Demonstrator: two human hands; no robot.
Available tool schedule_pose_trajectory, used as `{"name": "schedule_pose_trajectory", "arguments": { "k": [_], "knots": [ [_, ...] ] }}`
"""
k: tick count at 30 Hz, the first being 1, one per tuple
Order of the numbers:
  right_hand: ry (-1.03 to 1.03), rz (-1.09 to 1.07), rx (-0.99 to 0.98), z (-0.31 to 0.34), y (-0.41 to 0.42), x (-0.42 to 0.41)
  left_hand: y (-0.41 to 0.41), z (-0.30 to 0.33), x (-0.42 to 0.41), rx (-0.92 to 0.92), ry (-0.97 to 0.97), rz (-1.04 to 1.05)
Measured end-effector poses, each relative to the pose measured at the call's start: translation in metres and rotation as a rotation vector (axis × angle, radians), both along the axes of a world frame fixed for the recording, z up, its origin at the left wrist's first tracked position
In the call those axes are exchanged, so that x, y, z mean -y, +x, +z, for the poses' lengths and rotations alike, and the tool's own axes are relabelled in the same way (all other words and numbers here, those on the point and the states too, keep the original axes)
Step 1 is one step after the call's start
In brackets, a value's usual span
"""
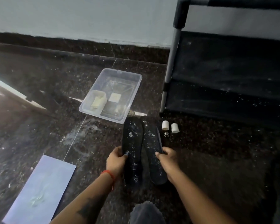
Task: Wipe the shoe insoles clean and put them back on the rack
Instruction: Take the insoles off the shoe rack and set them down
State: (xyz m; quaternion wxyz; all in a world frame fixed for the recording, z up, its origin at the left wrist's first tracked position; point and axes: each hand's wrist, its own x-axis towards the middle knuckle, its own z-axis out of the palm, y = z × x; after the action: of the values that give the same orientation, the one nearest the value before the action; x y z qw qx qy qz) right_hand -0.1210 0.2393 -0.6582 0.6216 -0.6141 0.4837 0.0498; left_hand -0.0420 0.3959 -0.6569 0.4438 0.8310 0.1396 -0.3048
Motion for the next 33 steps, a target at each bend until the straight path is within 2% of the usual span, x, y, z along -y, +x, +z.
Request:
{"name": "schedule_pose_trajectory", "arguments": {
  "k": [2, 5, 9, 14, 22, 27, 31, 33],
  "knots": [
    [-0.085, 0.079, -0.001, 0.009, -0.004, -0.004, 0.002, 0.01, -0.002, 0.066, 0.215, -0.11],
    [-0.102, 0.013, -0.045, 0.043, -0.02, 0.003, 0.0, 0.042, -0.001, 0.141, 0.313, -0.221],
    [-0.107, -0.125, -0.002, 0.113, -0.05, 0.031, -0.011, 0.111, 0.016, 0.221, 0.172, -0.337],
    [-0.27, -0.185, 0.125, 0.21, -0.083, 0.081, -0.026, 0.208, 0.069, 0.316, -0.018, -0.429],
    [-0.535, -0.325, 0.352, 0.356, -0.125, 0.177, -0.063, 0.346, 0.198, 0.491, -0.319, -0.514],
    [-0.763, -0.331, 0.342, 0.386, -0.127, 0.244, -0.073, 0.386, 0.275, 0.561, -0.365, -0.599],
    [-0.867, -0.351, 0.28, 0.382, -0.114, 0.297, -0.06, 0.381, 0.334, 0.663, -0.299, -0.627],
    [-0.923, -0.323, 0.168, 0.372, -0.105, 0.322, -0.051, 0.369, 0.36, 0.675, -0.264, -0.616]
  ]
}}
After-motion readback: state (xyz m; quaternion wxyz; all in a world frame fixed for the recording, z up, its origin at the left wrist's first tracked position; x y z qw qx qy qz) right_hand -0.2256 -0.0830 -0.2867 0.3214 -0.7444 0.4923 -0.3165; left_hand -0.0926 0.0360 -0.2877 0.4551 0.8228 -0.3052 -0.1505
